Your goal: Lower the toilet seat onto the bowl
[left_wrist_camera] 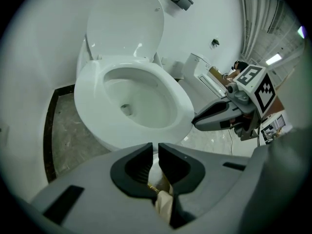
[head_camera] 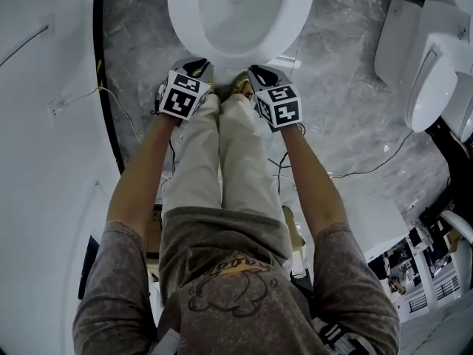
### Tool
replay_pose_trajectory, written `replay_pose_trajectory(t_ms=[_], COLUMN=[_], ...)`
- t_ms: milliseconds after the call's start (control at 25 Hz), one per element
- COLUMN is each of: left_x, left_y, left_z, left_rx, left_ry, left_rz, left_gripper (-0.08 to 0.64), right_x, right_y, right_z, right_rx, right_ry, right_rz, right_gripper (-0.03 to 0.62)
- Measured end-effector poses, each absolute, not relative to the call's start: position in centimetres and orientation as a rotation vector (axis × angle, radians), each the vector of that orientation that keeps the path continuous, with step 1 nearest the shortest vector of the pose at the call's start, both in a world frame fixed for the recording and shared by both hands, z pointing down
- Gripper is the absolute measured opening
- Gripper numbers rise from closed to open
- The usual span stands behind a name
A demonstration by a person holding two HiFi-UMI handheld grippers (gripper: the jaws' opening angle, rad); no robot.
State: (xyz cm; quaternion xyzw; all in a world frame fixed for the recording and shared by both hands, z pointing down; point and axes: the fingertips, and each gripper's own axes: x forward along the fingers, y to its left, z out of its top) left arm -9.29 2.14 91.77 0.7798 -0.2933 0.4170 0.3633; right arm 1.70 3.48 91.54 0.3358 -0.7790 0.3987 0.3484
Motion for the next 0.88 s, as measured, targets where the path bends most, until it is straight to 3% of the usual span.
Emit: replay_pose_trajectory(t_ms=[560,880], left_x=[-8.8,-6.6], left_y=[2.1,-4.0], left_z=[93.4,79.9], left_rx=[1.964,2.13], left_ry=[-0.78,-0.843], left_rz=[1.087,0.927], left_gripper=[0.037,0.034], right_x=[1.9,3.6], right_y=[3.0,-3.8], right_z=[93.0,80.2], right_rx=[0.864,1.026], right_ry=[-2.014,-2.167], right_rz=[1.065,0.946], right_gripper=[0.054,0.054])
